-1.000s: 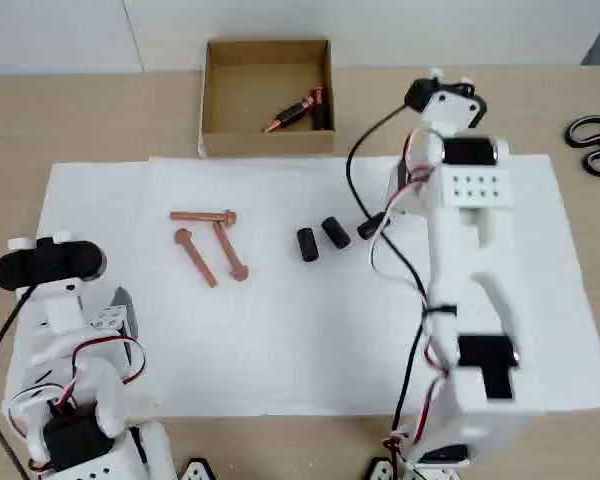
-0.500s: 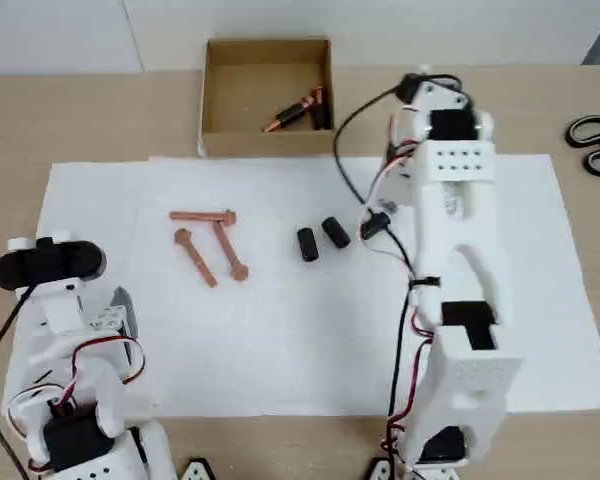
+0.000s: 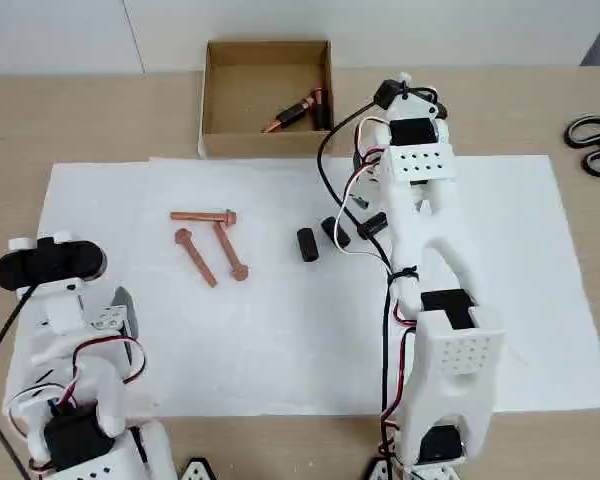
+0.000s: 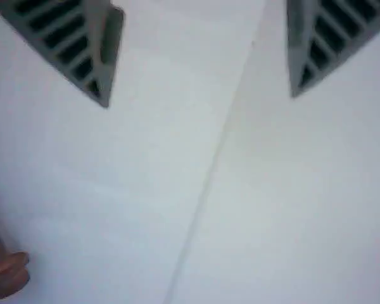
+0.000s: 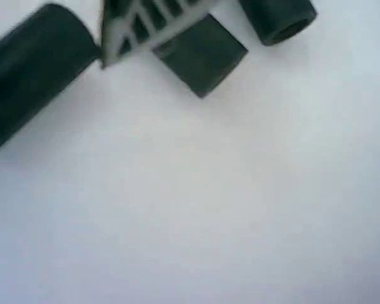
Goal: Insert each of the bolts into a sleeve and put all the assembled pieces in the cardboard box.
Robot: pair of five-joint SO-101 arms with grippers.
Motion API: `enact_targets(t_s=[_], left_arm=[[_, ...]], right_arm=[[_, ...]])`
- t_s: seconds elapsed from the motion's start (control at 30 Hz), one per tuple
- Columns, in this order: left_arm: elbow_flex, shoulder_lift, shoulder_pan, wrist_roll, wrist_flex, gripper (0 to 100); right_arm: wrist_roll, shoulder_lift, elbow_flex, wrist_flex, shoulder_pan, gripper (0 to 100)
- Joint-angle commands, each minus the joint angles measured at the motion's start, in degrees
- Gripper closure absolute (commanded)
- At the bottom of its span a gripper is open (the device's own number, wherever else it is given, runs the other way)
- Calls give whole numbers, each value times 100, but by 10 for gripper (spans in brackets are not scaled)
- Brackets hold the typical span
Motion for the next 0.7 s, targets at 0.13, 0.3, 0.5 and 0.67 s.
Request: enact_targets(t_s=[0.13,0.3,0.5,0.67], left_arm=[[-22,-44,26,-44,26,826],[-22,-44,26,-44,26,826],[-22,-44,26,-44,26,826],[-22,-44,26,-44,26,826]], right_arm=[[-62,4,-237,-75,-22,786],[-62,426,-255,-75,-22,786],[-70,602,-273,-224,-22,786],[-70,611,-273,-286,-13,792]])
